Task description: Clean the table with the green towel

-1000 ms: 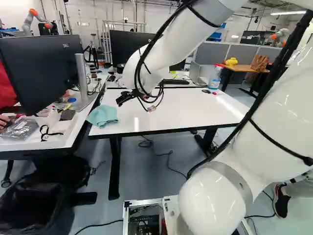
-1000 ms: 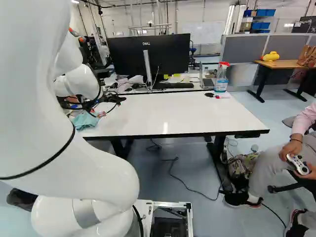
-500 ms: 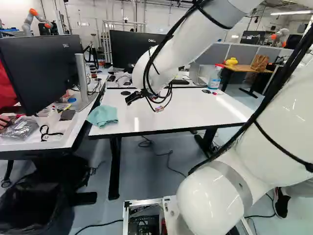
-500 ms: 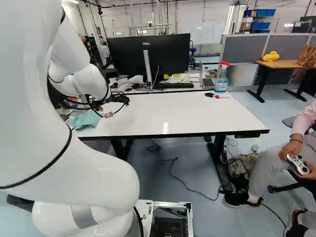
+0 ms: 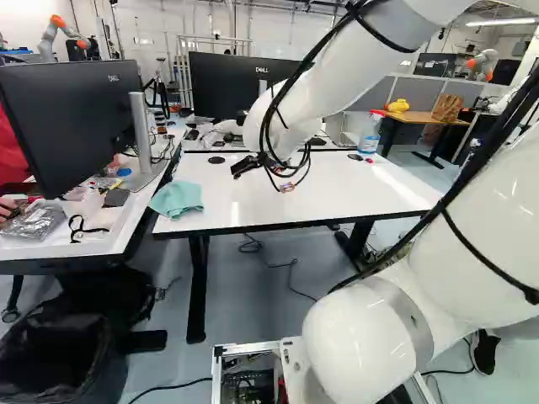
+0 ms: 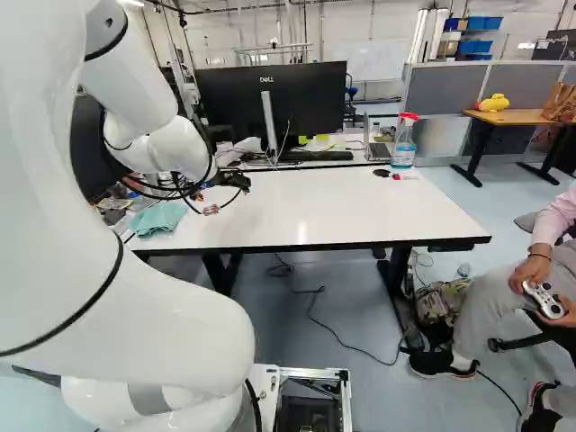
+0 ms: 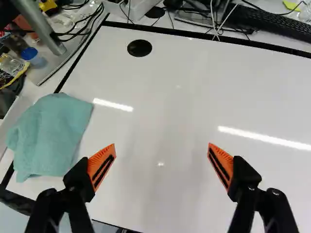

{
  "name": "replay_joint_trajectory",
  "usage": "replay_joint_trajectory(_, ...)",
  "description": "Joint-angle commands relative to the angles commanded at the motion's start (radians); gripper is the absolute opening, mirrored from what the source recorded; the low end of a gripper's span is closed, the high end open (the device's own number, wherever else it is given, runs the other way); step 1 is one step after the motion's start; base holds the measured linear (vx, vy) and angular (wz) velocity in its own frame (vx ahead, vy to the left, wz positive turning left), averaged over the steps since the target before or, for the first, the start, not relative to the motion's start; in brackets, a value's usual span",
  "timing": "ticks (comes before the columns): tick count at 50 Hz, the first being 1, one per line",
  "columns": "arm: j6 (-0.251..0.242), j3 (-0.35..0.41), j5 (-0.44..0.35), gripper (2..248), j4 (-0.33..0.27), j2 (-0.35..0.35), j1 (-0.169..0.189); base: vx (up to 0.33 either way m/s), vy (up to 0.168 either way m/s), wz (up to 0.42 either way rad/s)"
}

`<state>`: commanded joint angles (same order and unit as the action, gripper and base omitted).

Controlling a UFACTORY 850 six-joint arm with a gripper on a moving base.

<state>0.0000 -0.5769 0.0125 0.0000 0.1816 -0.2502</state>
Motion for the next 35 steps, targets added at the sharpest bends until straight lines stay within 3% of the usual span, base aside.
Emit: replay_joint_trajectory(35, 0.000, 0.017, 0.000, 247, 0.000, 0.018, 0.139, 0.000, 0.000, 0.000)
